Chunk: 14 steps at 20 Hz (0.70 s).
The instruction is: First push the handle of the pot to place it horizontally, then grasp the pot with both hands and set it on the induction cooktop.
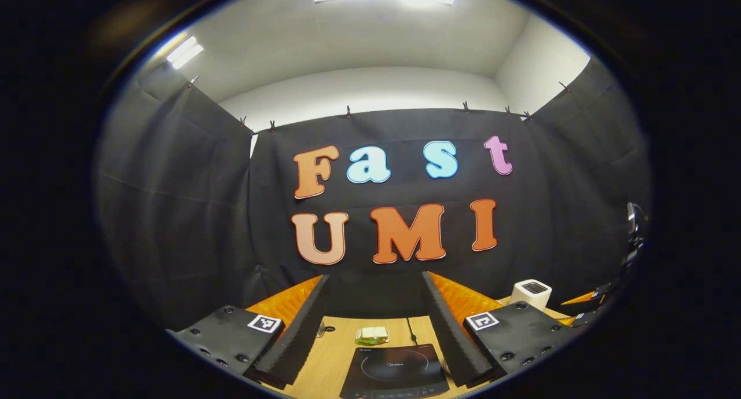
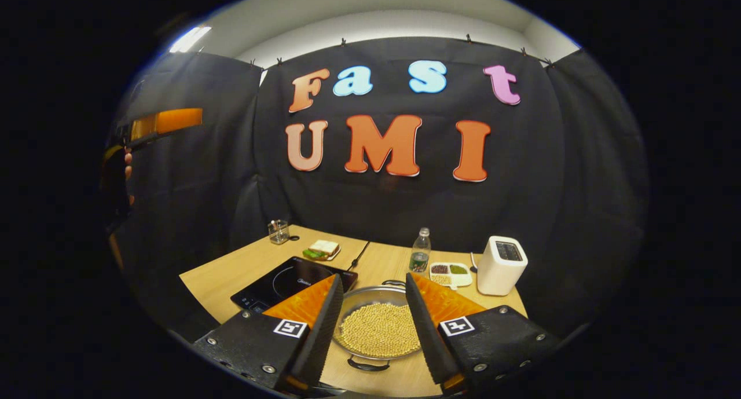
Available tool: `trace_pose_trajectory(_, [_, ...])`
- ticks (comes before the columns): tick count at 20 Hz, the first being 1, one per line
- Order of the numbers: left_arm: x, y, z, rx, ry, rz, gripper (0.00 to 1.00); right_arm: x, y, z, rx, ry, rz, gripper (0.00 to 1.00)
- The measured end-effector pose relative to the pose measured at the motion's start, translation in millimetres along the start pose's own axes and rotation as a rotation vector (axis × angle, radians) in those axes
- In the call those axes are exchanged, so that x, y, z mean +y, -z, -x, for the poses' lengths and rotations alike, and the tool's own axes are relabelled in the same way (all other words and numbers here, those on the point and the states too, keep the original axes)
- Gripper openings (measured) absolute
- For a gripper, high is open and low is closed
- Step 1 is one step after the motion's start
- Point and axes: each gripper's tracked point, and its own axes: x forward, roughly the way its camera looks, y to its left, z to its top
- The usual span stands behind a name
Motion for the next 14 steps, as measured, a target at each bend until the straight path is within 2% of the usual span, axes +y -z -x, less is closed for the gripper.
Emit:
trace_pose_trajectory(4, [2.4, 12.8, -5.0, 0.019, -0.018, -0.025, 1.0, 19.8, 67.2, -24.4, 0.205, -0.068, -0.058, 0.61])
trace_pose_trajectory(6, [9.1, 14.1, -9.3, 0.021, -0.038, -0.041, 1.0, 23.6, 95.8, -35.6, 0.298, -0.076, -0.058, 0.52])
trace_pose_trajectory(8, [11.8, 16.1, -10.5, 0.028, -0.044, -0.04, 1.0, 31.5, 118.0, -40.9, 0.374, -0.097, -0.051, 0.43])
trace_pose_trajectory(9, [14.0, 17.2, -11.4, 0.031, -0.048, -0.04, 1.0, 36.1, 126.5, -44.0, 0.409, -0.114, -0.053, 0.35])
trace_pose_trajectory(10, [18.0, 18.5, -11.8, 0.034, -0.055, -0.042, 1.0, 39.9, 133.6, -46.0, 0.438, -0.128, -0.061, 0.32])
trace_pose_trajectory(13, [22.6, 21.5, -16.0, 0.041, -0.068, -0.055, 1.0, 49.9, 161.9, -49.7, 0.543, -0.148, -0.098, 0.12])
trace_pose_trajectory(14, [22.9, 22.1, -17.1, 0.045, -0.07, -0.059, 1.0, 53.3, 171.2, -49.0, 0.587, -0.152, -0.121, 0.1])
